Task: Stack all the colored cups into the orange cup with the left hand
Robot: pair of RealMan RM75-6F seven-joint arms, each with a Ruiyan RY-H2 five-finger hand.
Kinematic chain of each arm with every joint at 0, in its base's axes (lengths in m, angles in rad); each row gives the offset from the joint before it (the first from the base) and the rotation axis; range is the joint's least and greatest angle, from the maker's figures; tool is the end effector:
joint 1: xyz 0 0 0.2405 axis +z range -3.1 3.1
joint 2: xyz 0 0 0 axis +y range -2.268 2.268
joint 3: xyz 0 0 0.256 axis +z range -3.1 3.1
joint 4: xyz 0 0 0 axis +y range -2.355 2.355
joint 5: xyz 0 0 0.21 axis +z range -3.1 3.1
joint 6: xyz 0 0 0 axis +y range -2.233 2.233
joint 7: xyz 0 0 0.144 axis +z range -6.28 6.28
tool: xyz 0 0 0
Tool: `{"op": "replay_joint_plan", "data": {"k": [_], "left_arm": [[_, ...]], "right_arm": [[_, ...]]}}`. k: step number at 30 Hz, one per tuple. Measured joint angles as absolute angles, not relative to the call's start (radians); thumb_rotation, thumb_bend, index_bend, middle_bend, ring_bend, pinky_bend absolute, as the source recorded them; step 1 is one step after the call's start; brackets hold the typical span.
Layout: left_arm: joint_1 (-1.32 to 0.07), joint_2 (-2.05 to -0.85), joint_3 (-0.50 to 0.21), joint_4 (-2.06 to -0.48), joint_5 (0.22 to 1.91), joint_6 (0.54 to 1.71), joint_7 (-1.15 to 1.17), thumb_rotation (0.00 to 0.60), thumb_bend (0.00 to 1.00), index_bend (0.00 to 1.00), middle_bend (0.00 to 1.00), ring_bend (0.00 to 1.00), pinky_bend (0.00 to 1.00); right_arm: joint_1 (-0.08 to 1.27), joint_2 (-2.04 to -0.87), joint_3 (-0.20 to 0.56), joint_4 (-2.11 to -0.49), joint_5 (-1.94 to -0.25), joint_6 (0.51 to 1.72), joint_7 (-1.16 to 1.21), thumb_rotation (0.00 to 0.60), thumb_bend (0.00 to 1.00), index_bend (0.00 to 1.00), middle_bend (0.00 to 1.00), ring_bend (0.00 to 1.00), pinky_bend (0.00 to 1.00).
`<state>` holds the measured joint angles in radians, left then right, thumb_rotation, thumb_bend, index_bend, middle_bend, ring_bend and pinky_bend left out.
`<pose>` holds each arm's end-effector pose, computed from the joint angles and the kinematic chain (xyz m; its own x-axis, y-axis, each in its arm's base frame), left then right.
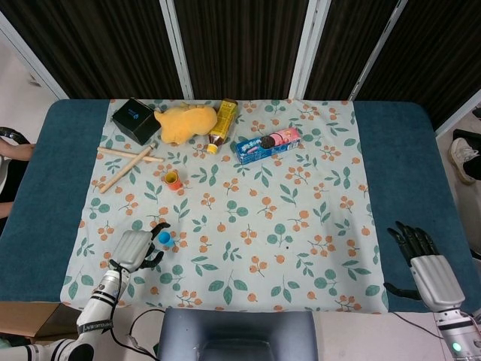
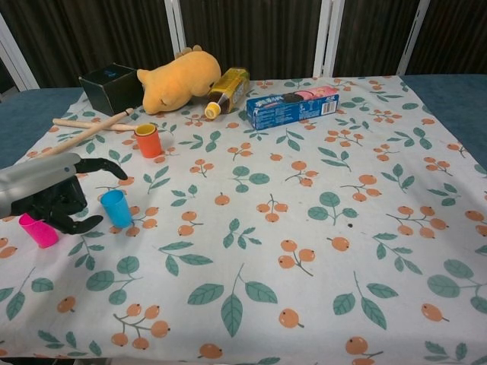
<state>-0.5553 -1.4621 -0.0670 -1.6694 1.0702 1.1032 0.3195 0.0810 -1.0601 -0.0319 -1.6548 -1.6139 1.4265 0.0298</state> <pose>-0.2011 0.2792 0.0021 0.3167 0.3543 0.8799 0.9462 -0.1829 -0.2670 -0.3034 -0.1601 0.1492 0.3984 -0.1444 0.9058 -0.9162 -0.1096 0.3855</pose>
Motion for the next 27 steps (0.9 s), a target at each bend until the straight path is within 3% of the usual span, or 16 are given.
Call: {"op": "replay_joint_plan", "data": {"k": [13, 27], "left_arm": [[-0.563, -1.485, -0.096, -1.641, 1.030, 1.058, 0.301, 0.600, 0.38, 0.25, 1.00, 1.00, 1.00], [-0.570, -1.514, -0.121, -1.595, 1.000, 1.036, 0.279, 0.600, 0.38, 0.38, 1.00, 1.00, 1.00]], "right_arm": [[0.080, -1.063, -0.032, -1.655, -1.612, 1.427, 0.023, 0.600, 0.13, 0.00, 0.00, 0.00, 0.00], [0.080, -1.062, -0.031, -1.655, -1.608, 1.429, 0.025, 0.600, 0.13, 0.00, 0.00, 0.00, 0.00]]}}
